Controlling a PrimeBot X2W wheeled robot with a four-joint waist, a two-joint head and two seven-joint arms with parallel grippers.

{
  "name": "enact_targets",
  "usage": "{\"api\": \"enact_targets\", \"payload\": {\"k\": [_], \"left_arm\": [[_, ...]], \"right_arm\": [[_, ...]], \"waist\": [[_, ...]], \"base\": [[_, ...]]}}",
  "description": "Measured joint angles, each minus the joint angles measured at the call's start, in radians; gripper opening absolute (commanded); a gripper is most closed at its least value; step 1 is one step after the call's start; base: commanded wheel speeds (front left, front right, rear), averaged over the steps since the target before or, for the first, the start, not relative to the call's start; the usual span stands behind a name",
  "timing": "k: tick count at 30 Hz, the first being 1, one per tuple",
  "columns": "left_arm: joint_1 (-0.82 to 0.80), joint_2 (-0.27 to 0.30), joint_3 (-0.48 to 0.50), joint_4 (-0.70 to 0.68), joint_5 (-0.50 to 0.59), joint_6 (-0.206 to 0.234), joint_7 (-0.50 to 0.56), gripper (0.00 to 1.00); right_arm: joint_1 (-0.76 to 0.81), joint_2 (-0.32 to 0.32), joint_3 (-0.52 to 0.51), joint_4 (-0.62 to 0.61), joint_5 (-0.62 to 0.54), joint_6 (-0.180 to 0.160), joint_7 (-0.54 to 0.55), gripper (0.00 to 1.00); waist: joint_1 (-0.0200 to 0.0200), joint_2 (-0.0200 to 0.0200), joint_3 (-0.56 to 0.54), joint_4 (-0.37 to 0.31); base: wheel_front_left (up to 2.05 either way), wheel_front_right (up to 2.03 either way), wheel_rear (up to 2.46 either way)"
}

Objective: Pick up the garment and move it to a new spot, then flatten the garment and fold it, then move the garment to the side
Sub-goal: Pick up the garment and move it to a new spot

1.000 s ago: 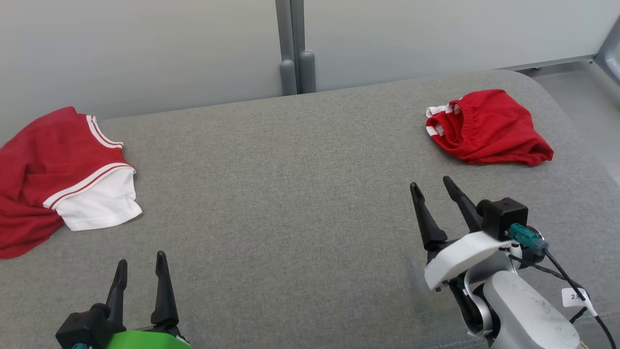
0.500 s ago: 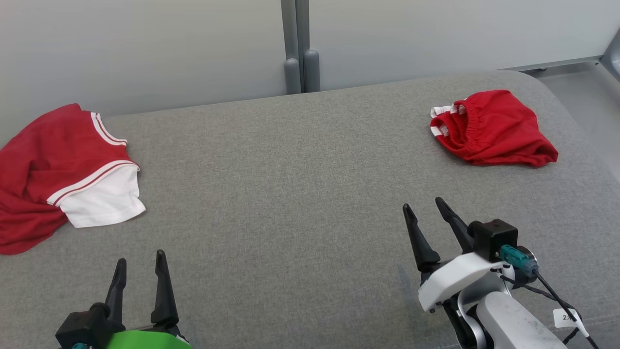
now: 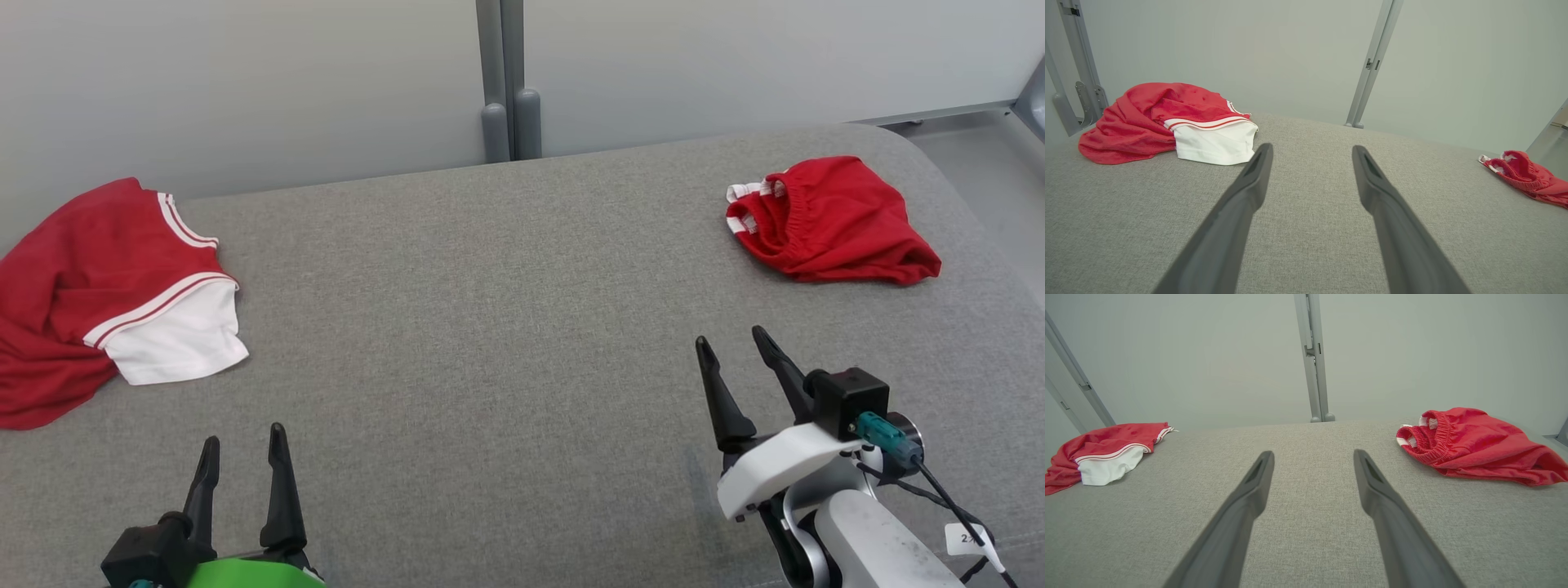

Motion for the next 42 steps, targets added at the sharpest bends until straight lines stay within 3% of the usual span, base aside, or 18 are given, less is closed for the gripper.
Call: {"api": "enact_targets", "payload": {"k": [29, 42], "left_arm": [[0.017, 0.0, -0.008, 0.0, 0.007, 0.0, 0.0, 1.0], [0.016, -0.001, -0.034, -0.001, 0.008, 0.0, 0.0, 1.0]], "right_arm": [[0.025, 0.024, -0.04, -0.004, -0.03, 0.0, 0.0, 1.0], [0.048, 0.024, -0.073, -0.019, -0.032, 0.0, 0.0, 1.0]], "waist": [[0.0, 0.0, -0.017, 0.008], [0.0, 0.0, -0.019, 0.089]], "base": [[0.0, 0.0, 0.0], [0.0, 0.0, 0.0]]}}
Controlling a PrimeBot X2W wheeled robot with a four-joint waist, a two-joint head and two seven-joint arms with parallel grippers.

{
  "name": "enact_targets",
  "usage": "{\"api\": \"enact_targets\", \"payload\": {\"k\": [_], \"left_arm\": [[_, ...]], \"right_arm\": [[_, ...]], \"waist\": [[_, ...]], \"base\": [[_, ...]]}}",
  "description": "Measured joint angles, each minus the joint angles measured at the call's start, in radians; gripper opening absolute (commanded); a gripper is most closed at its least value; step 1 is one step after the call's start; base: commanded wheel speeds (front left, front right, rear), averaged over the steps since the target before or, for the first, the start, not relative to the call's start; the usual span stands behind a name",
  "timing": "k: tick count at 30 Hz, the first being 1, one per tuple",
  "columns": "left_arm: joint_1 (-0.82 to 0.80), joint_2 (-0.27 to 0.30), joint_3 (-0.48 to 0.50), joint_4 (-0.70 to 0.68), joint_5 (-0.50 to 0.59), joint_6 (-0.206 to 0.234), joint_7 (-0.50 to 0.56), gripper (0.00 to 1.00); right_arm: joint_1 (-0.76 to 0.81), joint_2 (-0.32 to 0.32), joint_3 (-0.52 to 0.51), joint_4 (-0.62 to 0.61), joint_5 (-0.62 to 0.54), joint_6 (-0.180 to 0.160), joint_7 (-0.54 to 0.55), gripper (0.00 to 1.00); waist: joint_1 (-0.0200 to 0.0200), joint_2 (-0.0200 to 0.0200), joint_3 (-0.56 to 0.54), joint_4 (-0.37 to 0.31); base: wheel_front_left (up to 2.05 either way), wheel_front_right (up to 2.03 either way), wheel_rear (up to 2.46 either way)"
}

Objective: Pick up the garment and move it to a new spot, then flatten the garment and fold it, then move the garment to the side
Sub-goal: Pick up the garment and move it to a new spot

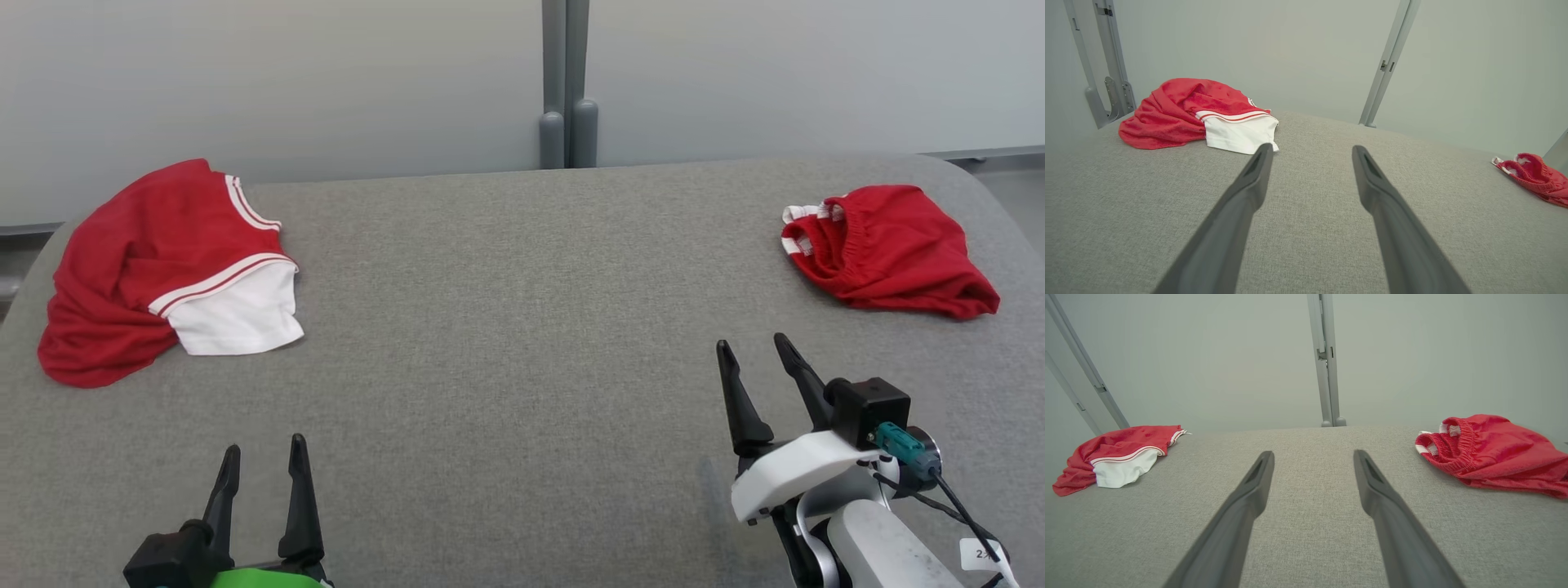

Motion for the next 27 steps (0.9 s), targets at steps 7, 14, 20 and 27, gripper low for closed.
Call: {"api": "enact_targets", "payload": {"k": [7, 14, 20, 27], "left_arm": [[0.0, 0.0, 0.034, -0.012, 0.001, 0.0, 0.0, 1.0], [0.0, 0.0, 0.062, -0.029, 0.001, 0.0, 0.0, 1.0], [0.0, 0.0, 0.03, -0.027, 0.023, 0.0, 0.0, 1.0], [0.002, 0.0, 0.058, -0.029, 0.028, 0.0, 0.0, 1.0]], "right_arm": [[0.0, 0.005, 0.011, -0.001, -0.006, 0.013, 0.0, 1.0], [-0.001, 0.009, 0.028, 0.002, -0.008, 0.031, 0.0, 1.0], [-0.001, 0.013, 0.006, 0.002, -0.008, 0.034, 0.0, 1.0], [-0.001, 0.028, 0.015, 0.004, -0.016, 0.035, 0.0, 1.0]], "waist": [[0.0, 0.0, -0.002, 0.08], [0.0, 0.0, -0.004, 0.186], [0.0, 0.0, -0.007, 0.27], [0.0, 0.0, -0.011, 0.352]], "base": [[0.0, 0.0, 0.0], [0.0, 0.0, 0.0], [0.0, 0.0, 0.0], [0.0, 0.0, 0.0]]}}
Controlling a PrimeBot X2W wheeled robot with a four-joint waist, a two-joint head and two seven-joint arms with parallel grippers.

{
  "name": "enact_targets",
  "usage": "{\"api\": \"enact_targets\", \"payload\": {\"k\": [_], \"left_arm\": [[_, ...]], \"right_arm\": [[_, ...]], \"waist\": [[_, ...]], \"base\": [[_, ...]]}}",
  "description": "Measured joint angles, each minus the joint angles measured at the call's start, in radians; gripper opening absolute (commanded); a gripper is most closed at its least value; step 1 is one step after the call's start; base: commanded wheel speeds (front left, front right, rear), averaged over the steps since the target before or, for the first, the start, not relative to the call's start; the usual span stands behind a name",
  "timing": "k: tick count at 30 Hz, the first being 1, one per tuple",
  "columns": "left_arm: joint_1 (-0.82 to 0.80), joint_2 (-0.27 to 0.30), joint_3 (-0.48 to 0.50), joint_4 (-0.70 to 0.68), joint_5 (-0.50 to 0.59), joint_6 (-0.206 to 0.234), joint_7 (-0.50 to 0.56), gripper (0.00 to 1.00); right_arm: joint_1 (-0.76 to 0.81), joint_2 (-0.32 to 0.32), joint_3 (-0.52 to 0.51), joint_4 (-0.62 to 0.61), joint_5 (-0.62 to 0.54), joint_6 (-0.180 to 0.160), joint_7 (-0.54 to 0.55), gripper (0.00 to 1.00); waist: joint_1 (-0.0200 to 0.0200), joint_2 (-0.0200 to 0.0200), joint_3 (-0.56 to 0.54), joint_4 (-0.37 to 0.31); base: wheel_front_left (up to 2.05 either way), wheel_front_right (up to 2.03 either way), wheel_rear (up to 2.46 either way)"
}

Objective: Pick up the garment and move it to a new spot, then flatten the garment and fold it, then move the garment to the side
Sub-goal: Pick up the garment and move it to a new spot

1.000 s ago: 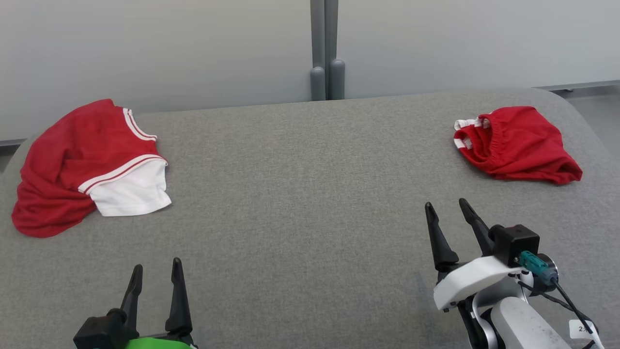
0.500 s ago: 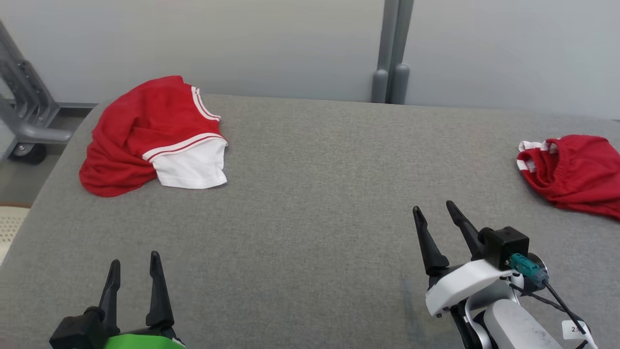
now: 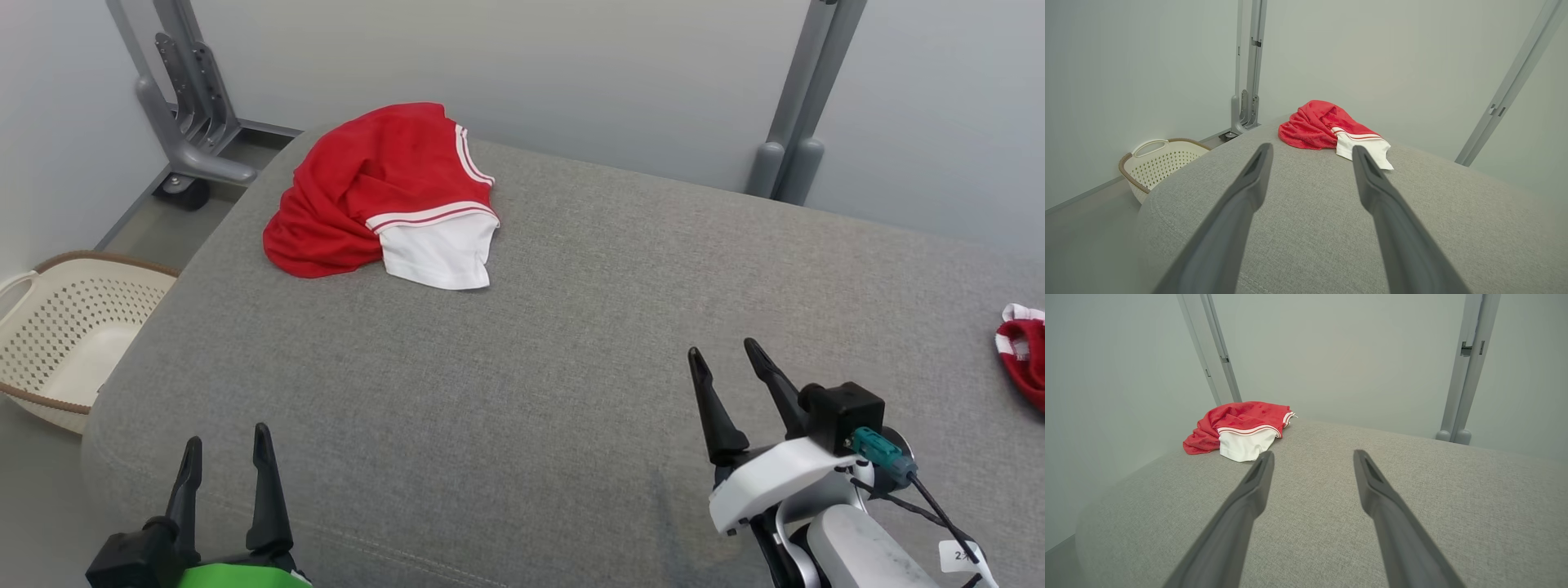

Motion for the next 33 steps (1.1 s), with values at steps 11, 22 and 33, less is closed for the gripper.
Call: {"api": "enact_targets", "payload": {"k": [11, 22, 33], "left_arm": [[-0.015, 0.002, -0.014, -0.014, 0.027, 0.0, 0.0, 1.0], [-0.316, 0.037, 0.007, -0.018, 0.016, -0.01, 0.075, 1.0], [-0.628, 0.085, 0.151, 0.174, -0.079, -0.009, 0.305, 1.0]], "right_arm": [[-0.001, 0.006, 0.006, 0.005, -0.026, 0.0, 0.0, 1.0], [-0.067, -0.038, -0.014, -0.028, -0.056, -0.008, 0.0, 1.0], [-0.167, -0.061, -0.015, -0.098, -0.088, -0.006, 0.019, 1.0]], "waist": [[0.0, 0.0, 0.022, -0.019], [0.0, 0.0, 0.096, -0.081], [0.0001, 0.0, 0.204, -0.166]], "base": [[0.0, 0.0, 0.0], [0.0, 0.0, 0.0], [0.0, 0.0, 0.0]]}}
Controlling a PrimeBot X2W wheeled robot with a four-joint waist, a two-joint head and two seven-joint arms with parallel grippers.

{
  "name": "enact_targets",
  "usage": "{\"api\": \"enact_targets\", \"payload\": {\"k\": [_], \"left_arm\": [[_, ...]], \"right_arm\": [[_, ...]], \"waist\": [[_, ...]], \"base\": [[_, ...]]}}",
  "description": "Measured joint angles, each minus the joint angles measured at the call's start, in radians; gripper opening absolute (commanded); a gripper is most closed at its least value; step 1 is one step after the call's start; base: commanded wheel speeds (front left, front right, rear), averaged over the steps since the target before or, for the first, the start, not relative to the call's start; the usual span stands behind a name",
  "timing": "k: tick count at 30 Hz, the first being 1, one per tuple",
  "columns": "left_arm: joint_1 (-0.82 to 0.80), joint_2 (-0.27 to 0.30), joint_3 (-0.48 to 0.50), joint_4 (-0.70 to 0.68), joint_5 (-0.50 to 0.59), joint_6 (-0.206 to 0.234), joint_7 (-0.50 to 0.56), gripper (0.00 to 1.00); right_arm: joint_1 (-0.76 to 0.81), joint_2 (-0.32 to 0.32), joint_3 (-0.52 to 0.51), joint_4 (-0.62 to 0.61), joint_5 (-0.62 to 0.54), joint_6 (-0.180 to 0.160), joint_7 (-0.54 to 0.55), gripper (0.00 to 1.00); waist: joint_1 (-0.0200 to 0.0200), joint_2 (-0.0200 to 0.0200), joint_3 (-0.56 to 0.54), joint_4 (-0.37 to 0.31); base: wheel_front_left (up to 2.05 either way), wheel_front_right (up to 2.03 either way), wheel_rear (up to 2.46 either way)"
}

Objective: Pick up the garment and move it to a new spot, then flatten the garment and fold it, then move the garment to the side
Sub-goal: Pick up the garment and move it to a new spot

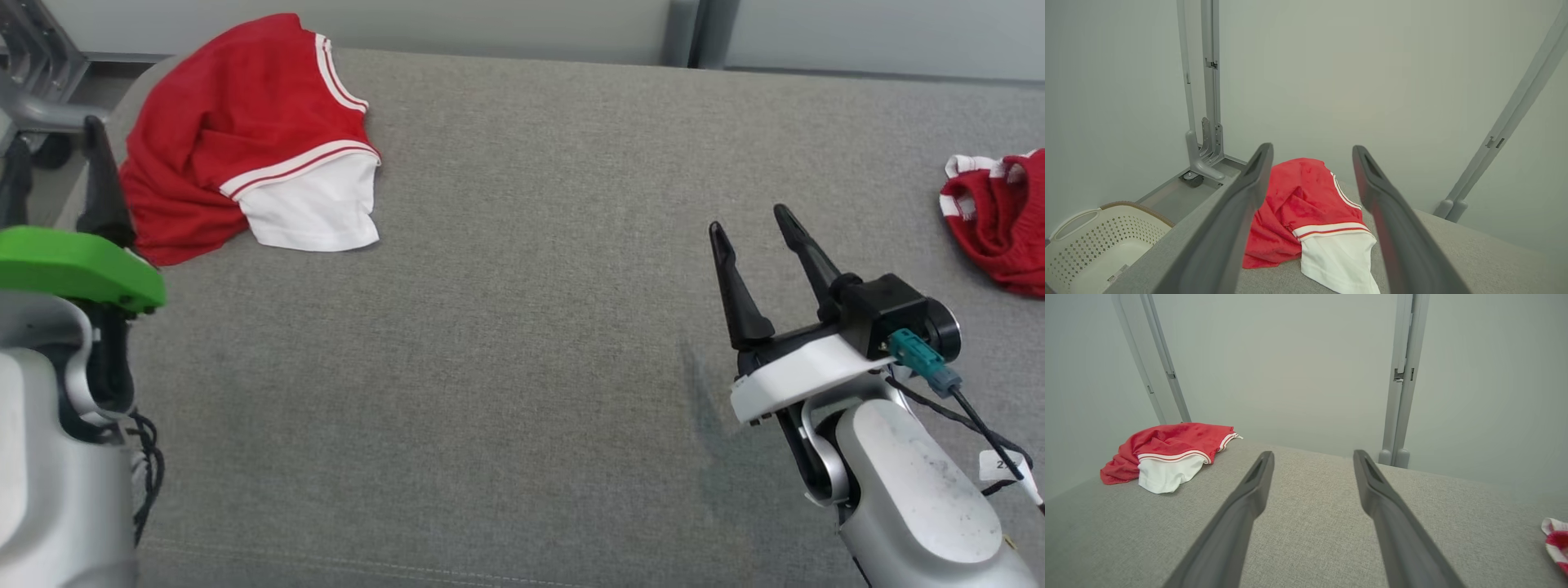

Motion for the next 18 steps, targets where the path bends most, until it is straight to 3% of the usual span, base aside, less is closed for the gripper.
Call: {"api": "enact_targets", "payload": {"k": [9, 18], "left_arm": [[-0.127, 0.103, 0.095, 0.118, -0.026, 0.004, 0.143, 1.0], [-0.219, 0.178, 0.186, 0.202, -0.028, 0.009, 0.213, 1.0]], "right_arm": [[-0.048, -0.034, -0.032, -0.065, -0.012, -0.001, 0.02, 1.0], [-0.096, -0.081, -0.074, -0.147, -0.038, -0.003, 0.034, 1.0]], "waist": [[0.0001, 0.0, 0.097, -0.071], [0.0001, 0.0, 0.222, -0.145]], "base": [[0.0, 0.0, 0.0], [0.0, 0.0, 0.0]]}}
